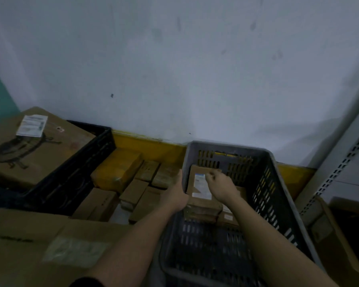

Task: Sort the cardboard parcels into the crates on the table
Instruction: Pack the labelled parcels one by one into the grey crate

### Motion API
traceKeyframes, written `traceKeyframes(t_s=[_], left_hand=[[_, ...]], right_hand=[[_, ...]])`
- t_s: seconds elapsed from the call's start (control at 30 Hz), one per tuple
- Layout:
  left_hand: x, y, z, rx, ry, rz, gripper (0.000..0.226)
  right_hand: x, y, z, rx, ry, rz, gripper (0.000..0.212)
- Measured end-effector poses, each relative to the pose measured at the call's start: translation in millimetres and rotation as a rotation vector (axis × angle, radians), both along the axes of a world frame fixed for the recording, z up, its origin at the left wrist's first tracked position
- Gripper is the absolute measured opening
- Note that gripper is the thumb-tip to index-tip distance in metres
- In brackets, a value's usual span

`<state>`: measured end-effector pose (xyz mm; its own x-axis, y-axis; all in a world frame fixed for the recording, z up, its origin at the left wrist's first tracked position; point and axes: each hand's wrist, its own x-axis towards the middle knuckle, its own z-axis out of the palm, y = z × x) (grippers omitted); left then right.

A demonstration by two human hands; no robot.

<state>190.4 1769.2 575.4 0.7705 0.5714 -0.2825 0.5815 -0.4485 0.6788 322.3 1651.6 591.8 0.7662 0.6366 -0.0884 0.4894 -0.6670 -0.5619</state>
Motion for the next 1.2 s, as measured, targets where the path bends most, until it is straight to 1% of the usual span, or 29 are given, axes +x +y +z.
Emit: traceKeyframes(t_s=[0.07, 0.1, 0.17, 0.27, 0.4, 0.5, 0.6, 0.73, 0.8, 1.0, 1.2], left_hand=[[-1.4, 4.5, 3.0, -0.084, -0.033, -0.013, 0.089], [-2.8, 9.6, 6.4, -0.087, -0.048, -0.005, 0.084], [-6.9, 27.9, 14.6, 0.010, -0.052, 0.017, 0.075], [-28.2, 62.9, 26.3, 0.236, 0.002, 0.019, 0.072], [-70.4, 111.7, 29.3, 0.351, 0.021, 0.043, 0.070], [-98.4, 148.8, 21.2, 0.381, 0.059, 0.072, 0.072], [-124.2, 187.5, 6.3, 0.351, 0.122, 0.114, 0.078], [-148.0, 234.4, -11.0, 0.295, 0.184, 0.123, 0.083], [-156.6, 252.1, -18.4, 0.275, 0.208, 0.104, 0.084], [-157.6, 289.2, -38.1, 0.284, 0.223, 0.065, 0.083], [-140.1, 314.9, -60.2, 0.267, 0.272, 0.005, 0.093]], right_hand=[[-11.4, 13.1, 18.3, -0.023, -0.021, 0.083, 0.054], [-15.9, 20.4, 26.8, -0.035, -0.047, 0.123, 0.054], [-24.3, 34.7, 42.6, -0.053, -0.094, 0.181, 0.055], [-40.5, 59.6, 57.2, -0.065, -0.130, 0.229, 0.058], [-75.6, 105.3, 58.0, -0.122, -0.177, 0.285, 0.056], [-96.9, 140.7, 43.9, -0.185, -0.183, 0.304, 0.054], [-114.2, 174.8, 22.9, -0.204, -0.112, 0.255, 0.052], [-125.2, 209.3, -2.3, -0.323, -0.115, 0.290, 0.059], [-130.0, 219.4, -13.4, -0.340, -0.096, 0.258, 0.061], [-150.7, 240.9, -53.4, -0.412, 0.021, 0.164, 0.054], [-165.5, 255.9, -97.7, -0.474, 0.072, 0.213, 0.054]])
